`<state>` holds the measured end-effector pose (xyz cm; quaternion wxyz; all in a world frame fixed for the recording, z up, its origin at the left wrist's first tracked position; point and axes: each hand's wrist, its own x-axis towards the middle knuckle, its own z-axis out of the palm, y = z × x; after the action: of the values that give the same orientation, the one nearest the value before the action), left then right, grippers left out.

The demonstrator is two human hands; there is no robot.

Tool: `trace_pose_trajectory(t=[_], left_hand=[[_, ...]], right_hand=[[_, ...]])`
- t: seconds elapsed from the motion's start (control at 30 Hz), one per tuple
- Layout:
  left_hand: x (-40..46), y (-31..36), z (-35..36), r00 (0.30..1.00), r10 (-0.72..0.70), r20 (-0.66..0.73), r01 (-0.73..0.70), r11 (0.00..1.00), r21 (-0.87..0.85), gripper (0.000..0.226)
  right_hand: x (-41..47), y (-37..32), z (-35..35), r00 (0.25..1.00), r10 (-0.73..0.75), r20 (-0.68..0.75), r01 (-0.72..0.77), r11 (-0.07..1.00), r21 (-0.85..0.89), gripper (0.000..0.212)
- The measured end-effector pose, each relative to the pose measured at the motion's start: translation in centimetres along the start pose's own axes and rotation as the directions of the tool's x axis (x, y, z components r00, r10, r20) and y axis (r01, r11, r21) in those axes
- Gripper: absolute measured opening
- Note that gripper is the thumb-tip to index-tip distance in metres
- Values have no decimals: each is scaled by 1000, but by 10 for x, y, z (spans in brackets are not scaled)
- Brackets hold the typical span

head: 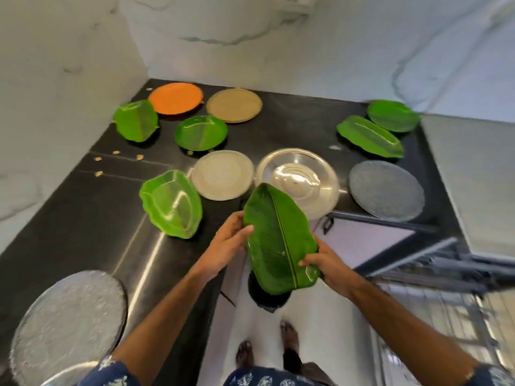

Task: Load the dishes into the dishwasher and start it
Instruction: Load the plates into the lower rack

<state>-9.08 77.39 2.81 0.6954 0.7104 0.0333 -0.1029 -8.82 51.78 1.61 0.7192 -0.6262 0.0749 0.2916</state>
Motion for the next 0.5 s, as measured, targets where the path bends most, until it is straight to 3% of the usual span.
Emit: trace_pose_trajectory(t=[0.1,0.17,0.23,0.33,0.5], left_hand=[[19,2,40,993,46,105,-48,999,17,23],[29,2,71,979,61,197,-65,998,10,37],[34,-3,108,951,25,308,-27,1000,3,46],[32,-9,172,884,-46,466,33,999,35,52],[13,-33,294,766,-209,608,117,975,188,29]], right_hand=[[-34,6,-21,994,-48,-96,51,998,34,71],[-63,10,-41,976,-88,-202,102,993,62,59],[-98,16,-63,943,-105,-315,143,985,101,50],[-150,36,-93,899,-55,-435,150,971,187,55],[-233,103,-146,816,81,-573,102,955,280,49]])
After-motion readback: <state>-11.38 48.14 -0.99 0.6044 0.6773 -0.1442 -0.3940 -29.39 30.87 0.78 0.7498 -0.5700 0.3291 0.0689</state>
